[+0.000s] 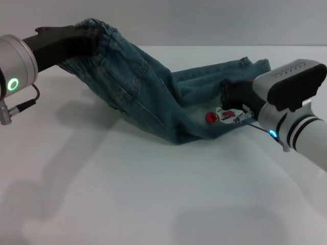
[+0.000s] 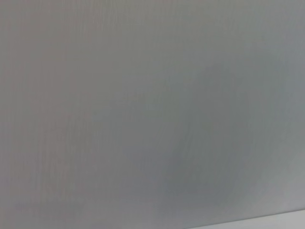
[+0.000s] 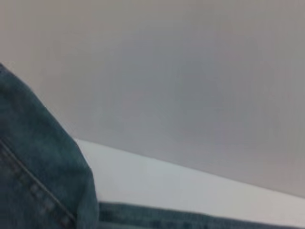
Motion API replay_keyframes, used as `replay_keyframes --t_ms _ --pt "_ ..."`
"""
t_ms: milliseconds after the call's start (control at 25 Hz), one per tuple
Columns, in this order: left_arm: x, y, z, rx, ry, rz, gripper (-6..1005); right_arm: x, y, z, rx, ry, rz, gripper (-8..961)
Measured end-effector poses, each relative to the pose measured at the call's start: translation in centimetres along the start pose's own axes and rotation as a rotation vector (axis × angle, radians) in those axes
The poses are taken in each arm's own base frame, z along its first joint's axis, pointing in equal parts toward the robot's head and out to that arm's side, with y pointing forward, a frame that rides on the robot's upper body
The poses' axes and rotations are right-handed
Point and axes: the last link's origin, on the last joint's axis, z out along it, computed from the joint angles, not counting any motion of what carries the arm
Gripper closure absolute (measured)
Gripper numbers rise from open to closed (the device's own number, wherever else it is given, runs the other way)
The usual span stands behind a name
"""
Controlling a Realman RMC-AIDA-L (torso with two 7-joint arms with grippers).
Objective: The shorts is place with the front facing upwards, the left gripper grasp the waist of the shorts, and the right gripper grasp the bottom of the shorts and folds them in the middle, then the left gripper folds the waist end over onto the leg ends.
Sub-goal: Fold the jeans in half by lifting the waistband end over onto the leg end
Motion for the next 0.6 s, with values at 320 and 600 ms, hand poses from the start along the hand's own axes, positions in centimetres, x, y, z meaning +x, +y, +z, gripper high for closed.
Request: replay_keyframes --t_ms 320,600 --pt "0.3 0.4 -0.3 -0.009 0.012 0.018 912 -1.1 1.9 -0.6 -0.048 -0.056 -0.002 954" --pt "0.8 1.8 -0.4 -0.047 0.03 0.046 912 -2.2 1.9 0.0 -0.053 -0.071 -0.007 954"
